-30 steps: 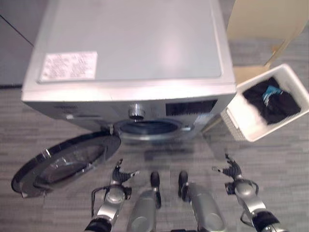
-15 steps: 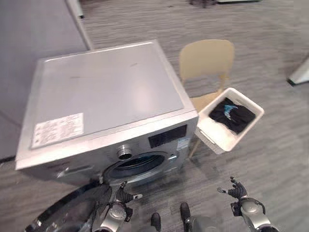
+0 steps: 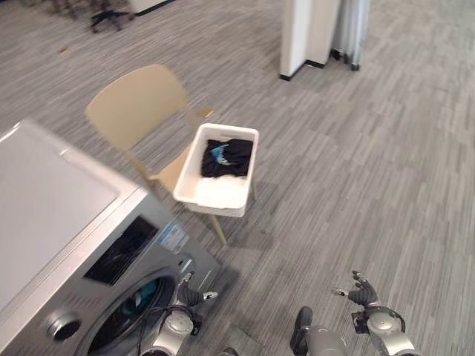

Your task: Grab the laundry basket,head to the washer,open it,put in the laundry and shut it.

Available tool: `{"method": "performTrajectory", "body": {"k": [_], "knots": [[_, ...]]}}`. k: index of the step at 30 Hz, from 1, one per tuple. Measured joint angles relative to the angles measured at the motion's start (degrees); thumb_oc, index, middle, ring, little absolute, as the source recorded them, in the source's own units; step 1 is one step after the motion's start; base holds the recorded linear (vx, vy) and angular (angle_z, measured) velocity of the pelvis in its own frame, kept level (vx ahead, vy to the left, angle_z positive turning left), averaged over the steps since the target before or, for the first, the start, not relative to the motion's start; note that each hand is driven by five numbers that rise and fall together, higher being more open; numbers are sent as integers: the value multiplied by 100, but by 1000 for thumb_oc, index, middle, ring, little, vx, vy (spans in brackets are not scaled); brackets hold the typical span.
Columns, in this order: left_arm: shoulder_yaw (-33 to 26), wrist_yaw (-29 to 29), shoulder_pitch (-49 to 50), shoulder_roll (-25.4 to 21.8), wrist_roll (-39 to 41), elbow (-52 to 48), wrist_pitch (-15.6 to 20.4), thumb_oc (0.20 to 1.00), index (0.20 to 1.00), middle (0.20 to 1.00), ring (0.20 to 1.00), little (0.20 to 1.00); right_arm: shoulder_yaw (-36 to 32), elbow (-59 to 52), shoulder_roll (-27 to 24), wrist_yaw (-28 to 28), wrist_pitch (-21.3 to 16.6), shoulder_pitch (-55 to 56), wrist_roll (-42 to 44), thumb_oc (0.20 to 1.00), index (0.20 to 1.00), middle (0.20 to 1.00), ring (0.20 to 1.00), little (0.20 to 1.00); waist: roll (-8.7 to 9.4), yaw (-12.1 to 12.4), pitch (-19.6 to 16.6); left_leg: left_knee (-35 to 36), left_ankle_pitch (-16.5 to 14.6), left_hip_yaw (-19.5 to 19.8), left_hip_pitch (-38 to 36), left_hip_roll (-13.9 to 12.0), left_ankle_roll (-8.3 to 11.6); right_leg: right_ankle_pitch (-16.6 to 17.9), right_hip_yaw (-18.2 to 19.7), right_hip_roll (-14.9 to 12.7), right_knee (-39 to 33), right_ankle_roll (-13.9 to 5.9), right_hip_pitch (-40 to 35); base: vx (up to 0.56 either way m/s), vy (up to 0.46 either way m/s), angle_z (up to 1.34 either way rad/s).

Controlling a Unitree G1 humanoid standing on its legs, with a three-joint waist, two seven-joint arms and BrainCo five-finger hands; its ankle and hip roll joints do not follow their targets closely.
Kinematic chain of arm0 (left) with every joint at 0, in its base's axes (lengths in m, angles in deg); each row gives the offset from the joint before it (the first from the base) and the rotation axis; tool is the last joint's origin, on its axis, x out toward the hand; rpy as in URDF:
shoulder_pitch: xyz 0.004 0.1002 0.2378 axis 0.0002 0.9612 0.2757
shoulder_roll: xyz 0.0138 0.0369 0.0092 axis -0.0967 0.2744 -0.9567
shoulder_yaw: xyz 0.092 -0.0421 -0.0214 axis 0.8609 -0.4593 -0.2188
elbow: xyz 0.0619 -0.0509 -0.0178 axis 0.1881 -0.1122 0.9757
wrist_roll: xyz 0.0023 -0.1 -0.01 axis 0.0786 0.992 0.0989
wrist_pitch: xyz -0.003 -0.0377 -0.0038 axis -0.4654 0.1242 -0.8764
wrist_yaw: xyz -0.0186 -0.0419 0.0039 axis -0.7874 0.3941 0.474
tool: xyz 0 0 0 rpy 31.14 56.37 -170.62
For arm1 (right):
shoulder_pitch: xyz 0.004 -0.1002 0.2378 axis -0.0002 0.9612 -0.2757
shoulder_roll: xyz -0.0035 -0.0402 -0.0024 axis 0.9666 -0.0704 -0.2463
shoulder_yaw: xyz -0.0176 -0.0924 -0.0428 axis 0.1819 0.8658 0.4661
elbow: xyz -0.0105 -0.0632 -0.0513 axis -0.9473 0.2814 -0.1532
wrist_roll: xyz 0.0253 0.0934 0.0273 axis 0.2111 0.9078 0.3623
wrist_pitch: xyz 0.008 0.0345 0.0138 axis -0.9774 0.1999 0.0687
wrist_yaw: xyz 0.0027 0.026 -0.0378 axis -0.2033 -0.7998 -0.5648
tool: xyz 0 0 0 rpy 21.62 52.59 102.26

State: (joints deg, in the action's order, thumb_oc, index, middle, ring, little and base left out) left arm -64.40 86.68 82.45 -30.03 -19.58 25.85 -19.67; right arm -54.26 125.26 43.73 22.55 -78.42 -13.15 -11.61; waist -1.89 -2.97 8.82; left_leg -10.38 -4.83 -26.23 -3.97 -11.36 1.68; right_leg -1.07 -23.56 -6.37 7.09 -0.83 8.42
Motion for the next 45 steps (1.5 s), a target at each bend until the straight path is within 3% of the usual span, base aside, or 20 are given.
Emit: {"method": "performTrajectory", "body": {"k": [2, 5, 8, 11, 13, 15, 17, 20, 22, 27, 30, 32, 34, 35, 37, 38, 41, 43, 44, 45], "knots": [[-1, -1, 44, 148, 20, -51, 30, 1000, 1000, 1000, 1000, 1000, -48, -36, -182, 45, 3, 84, 3, 1000, 1000, 1000, 1000, 1000, 6, 74, 69, -1736, 300, 874, 820, -290, 114, 75, 306, 276, -488, 258, -250, 151, -146, -66], [72, -58, 38, 303, 27, -284, 39, 1000, 1000, 1000, 1000, 1000, -79, -110, -262, 76, 11, 55, 9, 1000, 1000, 1000, 1000, 1000, 127, 174, 179, -1733, -123, 1882, 1458, 332, 510, 336, 497, 216, -895, 303, -435, 124, -41, -41], [68, -63, 32, 411, 28, -285, 31, 1000, 1000, 1000, 1000, 1000, 26, -53, -166, 76, 7, -52, 8, 1000, 1000, 1000, 1000, 1000, 132, 199, 325, -75, 174, 1869, 1817, 743, 252, 212, 475, 477, -1211, 254, -805, 319, 10, -18], [54, -64, 149, 415, 28, -148, 22, 1000, 1000, 1000, 1000, 1000, 228, 260, -86, 86, 6, -240, 4, 1000, 1000, 1000, 1000, 1000, 90, 377, 450, 1558, 976, 2000, 1984, 1117, 295, -161, 625, 874, -1211, 286, -1133, 359, 26, -28], [42, -59, 142, 384, 28, -121, 18, 1000, 1000, 1000, 1000, 1000, 220, 302, -63, 86, 4, -250, -1, 1000, 1000, 1000, 1000, 1000, 91, 554, 538, 1531, 1203, 2003, 2189, 1137, 240, -214, 685, 1009, -1183, 462, -1327, 397, 75, -25], [-9, -68, 186, 324, 29, -88, 17, 1000, 1000, 1000, 1000, 1000, 213, 298, -69, 117, 3, -224, -17, 1000, 1000, 1000, 1000, 1000, 101, 579, 573, 1543, 1280, 1399, 2364, 1073, 249, -493, 595, 1060, -1179, 391, -1575, 363, 115, 11], [-93, -52, 211, 283, 29, -51, 1, 1000, 1000, 1000, 1000, 1000, 152, 289, -75, 185, 3, -157, -77, 1000, 1000, 1000, 1000, 1000, 186, 619, 613, 1375, 1342, 809, 2372, 1043, 110, -762, 566, 1041, -1176, 249, -1983, 503, 156, 5], [-293, -49, 229, 286, 31, -64, -2, 1000, 1000, 1000, 1000, 1000, 219, 305, -57, 185, 11, -179, -204, 1000, 1000, 1000, 1000, 1000, 416, 645, 594, 1024, 1506, 527, 2057, 1316, -1034, -1072, 553, 720, -814, -119, -2398, 431, 132, 8], [-262, -82, 153, 222, 31, -68, -23, 1000, 1000, 1000, 1000, 1000, 216, 276, 22, 174, 13, -146, -205, 1000, 1000, 1000, 1000, 1000, 506, 640, 585, 1018, 1264, 701, 1781, 1433, -1323, -1068, 475, 523, -7, -181, -2290, 189, 108, 36], [-164, -71, 113, 142, 32, -221, -25, 1000, 1000, 1000, 1000, 1000, 202, -45, 7, 71, -17, -118, -221, 1000, 1000, 1000, 1000, 1000, 544, 772, 540, 1134, 1049, 1619, 913, 1627, -1165, -1357, 381, -158, 2910, -424, -1092, 187, 50, 65], [-242, 139, -51, 201, 208, -284, 16, 1000, 1000, 1000, 1000, 1000, 211, -155, 2, 63, -67, -336, -218, 1000, 1000, 1000, 1000, 1000, 128, 746, 620, 1359, 852, 2731, 502, 1399, -1051, -1575, 769, 315, 2598, -58, 88, 116, -90, 112], [-227, 148, -109, 186, 251, -292, 46, 1000, 1000, 1000, 1000, 1000, 235, -136, 6, 59, -70, -362, -218, 1000, 1000, 1000, 1000, 1000, 142, 701, 619, 1269, 881, 2705, 341, 1468, -1007, -1439, 963, 253, 1874, -274, 367, 151, -167, 158], [-137, 163, -260, 240, 253, -166, 81, 1000, 1000, 1000, 1000, 1000, 379, -30, -148, 65, -78, -415, -209, 1000, 1000, 1000, 1000, 1000, -48, 535, 619, 1031, 744, 4074, 407, 1408, -791, -1278, 2737, 1002, 932, -319, 796, 85, -166, 222], [-103, 144, -313, 235, 252, -124, 88, 1000, 1000, 1000, 1000, 1000, 387, -6, -166, 61, -69, -357, -206, 1000, 1000, 1000, 1000, 1000, 35, 513, 610, 905, 796, 4119, 464, 1524, -682, -1090, 3169, 1037, 526, -354, 777, -9, -116, 231], [-9, 131, -120, 145, 252, -177, 103, 1000, 1000, 1000, 1000, 1000, 381, 75, -127, 50, -65, -159, -206, 1000, 1000, 1000, 1000, 1000, 427, 568, 499, 699, 589, 3883, 355, 1909, -443, -195, 2977, 687, 57, -127, 591, 21, -187, 207], [-13, 132, 111, 174, 255, -88, 122, 1000, 1000, 1000, 1000, 1000, 374, 332, -115, 45, -73, -119, -207, 1000, 1000, 1000, 1000, 1000, 447, 610, 364, 630, 145, 3737, 313, 1913, -415, 768, 2622, 624, 312, 267, 617, 50, -151, 172], [-87, 104, 438, 100, 393, -28, 107, 1000, 1000, 1000, 1000, 1000, 391, 409, -111, 15, -88, -410, -208, 1000, 1000, 1000, 1000, 1000, 353, 930, 227, 556, -72, 3651, 684, 1568, -276, 683, 2244, 793, -318, 227, 530, 39, -91, 78], [-139, 68, 607, 106, 484, 15, 64, 1000, 1000, 1000, 1000, 1000, 382, 415, -98, 2, -97, -615, -208, 1000, 1000, 1000, 1000, 1000, 347, 987, 241, 651, -34, 3630, 744, 1430, -292, 676, 2041, 853, -619, 231, 370, -37, -51, 75], [-157, 37, 626, 105, 484, 75, 48, 1000, 1000, 1000, 1000, 1000, 367, 358, -138, 30, -114, -664, -208, 1000, 1000, 1000, 1000, 1000, 363, 923, 302, 491, -45, 3446, 926, 1159, -93, 658, 1419, 795, -603, 265, 290, -56, -2, 144], [-155, 32, 510, 90, 486, 55, 37, 1000, 1000, 1000, 1000, 1000, 360, 360, -153, 25, -108, -608, -208, 1000, 1000, 1000, 1000, 1000, 471, 861, 373, 352, -35, 3274, 996, 1127, -51, 651, 1388, 774, -683, 251, 262, -40, 28, 173]]}}
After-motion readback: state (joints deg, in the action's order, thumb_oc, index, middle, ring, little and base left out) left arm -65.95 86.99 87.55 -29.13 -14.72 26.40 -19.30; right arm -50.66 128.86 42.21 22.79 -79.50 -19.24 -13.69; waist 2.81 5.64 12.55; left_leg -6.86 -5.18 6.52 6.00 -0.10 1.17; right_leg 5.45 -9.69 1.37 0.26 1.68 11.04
